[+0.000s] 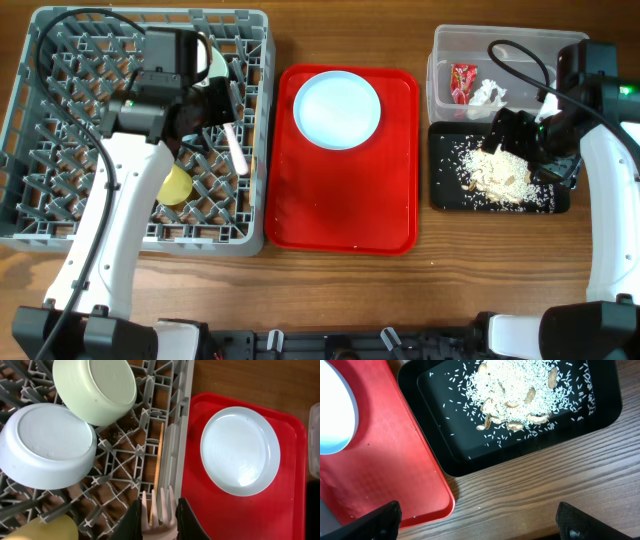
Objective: Sort waste into correct bins and load items into the dishwasher rack
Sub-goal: 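Carry the fork with the left gripper and release it into the rack, then reach the left gripper to the white plate and grip its rim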
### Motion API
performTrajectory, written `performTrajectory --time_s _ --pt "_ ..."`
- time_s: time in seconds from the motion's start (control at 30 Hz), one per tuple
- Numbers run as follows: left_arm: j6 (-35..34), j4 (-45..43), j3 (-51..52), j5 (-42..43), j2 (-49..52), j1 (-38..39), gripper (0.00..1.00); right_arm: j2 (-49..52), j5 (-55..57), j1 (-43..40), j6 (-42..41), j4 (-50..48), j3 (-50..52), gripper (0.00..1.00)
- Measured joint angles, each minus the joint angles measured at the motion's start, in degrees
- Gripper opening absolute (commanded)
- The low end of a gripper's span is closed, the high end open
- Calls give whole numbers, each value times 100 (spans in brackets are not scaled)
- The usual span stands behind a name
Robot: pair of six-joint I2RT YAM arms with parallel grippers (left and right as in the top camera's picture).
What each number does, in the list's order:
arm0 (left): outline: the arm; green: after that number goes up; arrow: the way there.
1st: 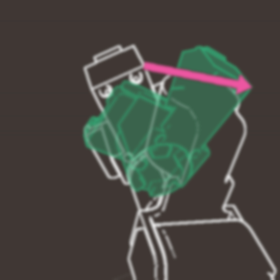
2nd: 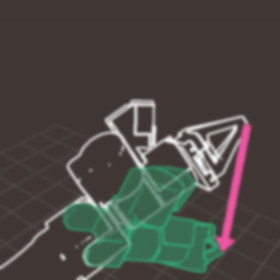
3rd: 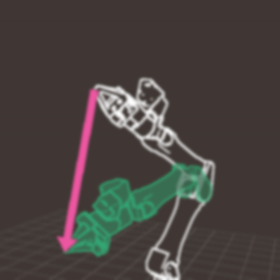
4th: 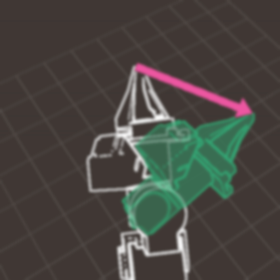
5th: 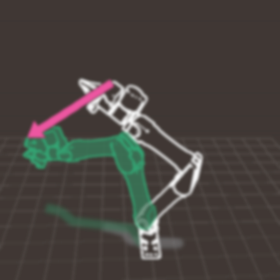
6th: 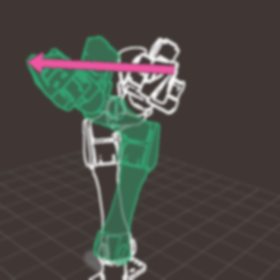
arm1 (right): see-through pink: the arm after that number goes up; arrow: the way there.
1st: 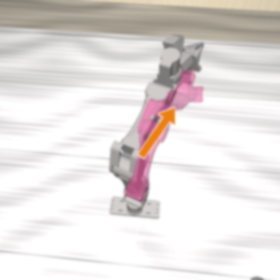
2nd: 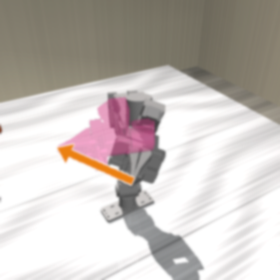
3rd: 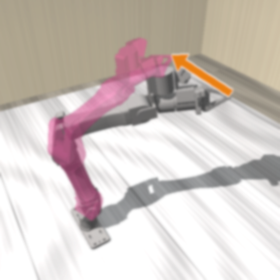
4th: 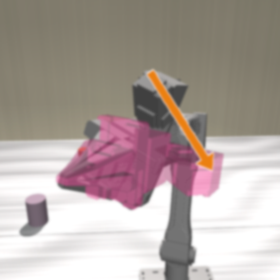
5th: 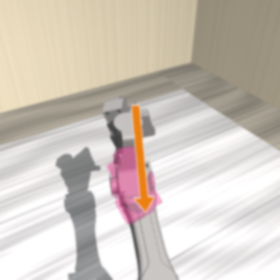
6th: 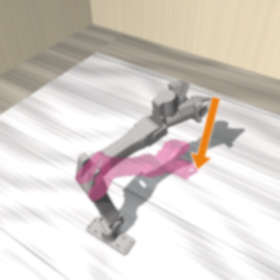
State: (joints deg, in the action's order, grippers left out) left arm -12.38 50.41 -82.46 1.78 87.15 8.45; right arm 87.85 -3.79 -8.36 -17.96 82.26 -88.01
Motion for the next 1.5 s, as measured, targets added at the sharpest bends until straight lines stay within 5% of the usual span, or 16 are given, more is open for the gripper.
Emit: performTrajectory --time_s 0.23,0.73,0.87,1.03,1.27,1.5 --pt "546 0 0 293 479 -26 12 0 0 0 0 0 0 100" --pt "619 -28 0 422 960 -20 22 0 0 0 0 0 0 100" --pt "640 -28 0 437 960 -20 50 0 0 0 0 0 0 100" --pt "660 -70 0 675 960 107 57 0 0 0 0 -2 0 100" --pt "704 -1051 0 828 960 1311 73 0 0 0 0 -2 0 100" --pt "894 -1987 -2 179 1473 2437 72 0 0 0 0 0 0 100"
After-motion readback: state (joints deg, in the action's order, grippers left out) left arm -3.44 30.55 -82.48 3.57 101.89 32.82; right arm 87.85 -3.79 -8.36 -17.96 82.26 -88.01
